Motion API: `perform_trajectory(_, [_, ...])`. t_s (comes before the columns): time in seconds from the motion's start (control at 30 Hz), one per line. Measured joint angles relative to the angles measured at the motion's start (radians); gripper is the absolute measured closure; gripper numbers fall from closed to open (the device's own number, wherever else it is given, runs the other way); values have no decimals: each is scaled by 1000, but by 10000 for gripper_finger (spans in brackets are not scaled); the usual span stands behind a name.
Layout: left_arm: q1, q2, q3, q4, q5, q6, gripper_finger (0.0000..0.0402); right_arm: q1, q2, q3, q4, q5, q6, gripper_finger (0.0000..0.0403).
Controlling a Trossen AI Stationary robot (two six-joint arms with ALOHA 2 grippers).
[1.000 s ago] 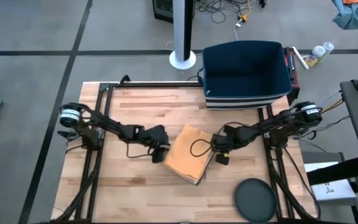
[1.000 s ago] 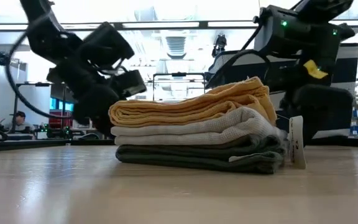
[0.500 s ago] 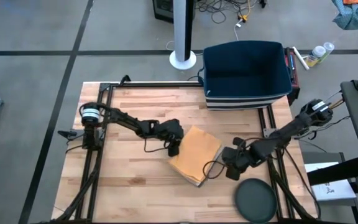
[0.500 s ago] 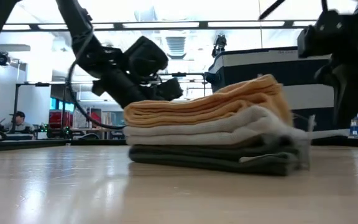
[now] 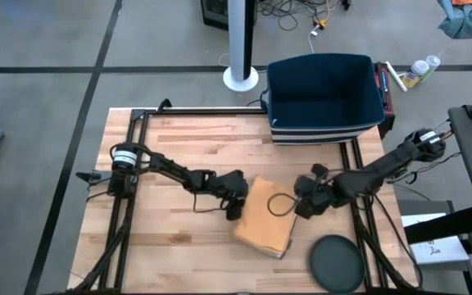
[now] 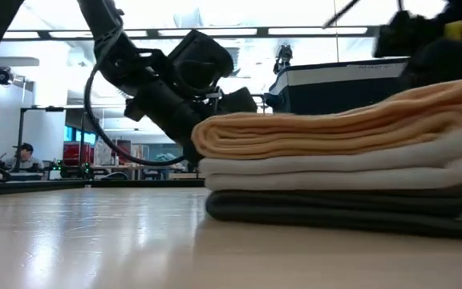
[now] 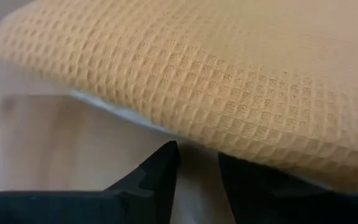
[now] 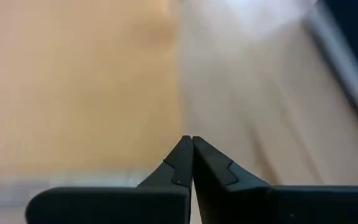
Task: Fold kitchen towel into neat rectangle
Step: Stack the orange towel on top of the white patterned towel
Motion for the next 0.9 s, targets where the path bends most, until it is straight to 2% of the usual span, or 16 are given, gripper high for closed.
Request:
perform_trajectory(0.1, [-37,-3,1,-8,13,-25,287,-75,34,0,105,12,-136,401])
perform_trajectory(0.23, [-70,-57,-8,-133,5,-77,287,-194,110,0,251,-1,-276,401])
perform_trajectory(0.37, [-104,-138,-51,-230,-36,-130,287,-316,203,0,374,-172,-421,401])
perform_trajectory(0.5, [-141,-227,-131,-244,-157,-192,287,-393,303,10,373,-276,-477,400])
perform_trajectory(0.6, [-163,-292,-212,-236,-257,-259,287,-383,350,17,359,-366,-477,400])
perform_trajectory(0.7, [-175,-346,-287,-197,-348,-316,287,-339,361,22,350,-403,-434,400])
perform_trajectory(0.77, [-177,-372,-331,-130,-381,-332,287,-294,364,24,341,-383,-381,400])
perform_trajectory(0.9, [-177,-407,-403,12,-412,-326,287,-211,348,32,306,-429,-260,400])
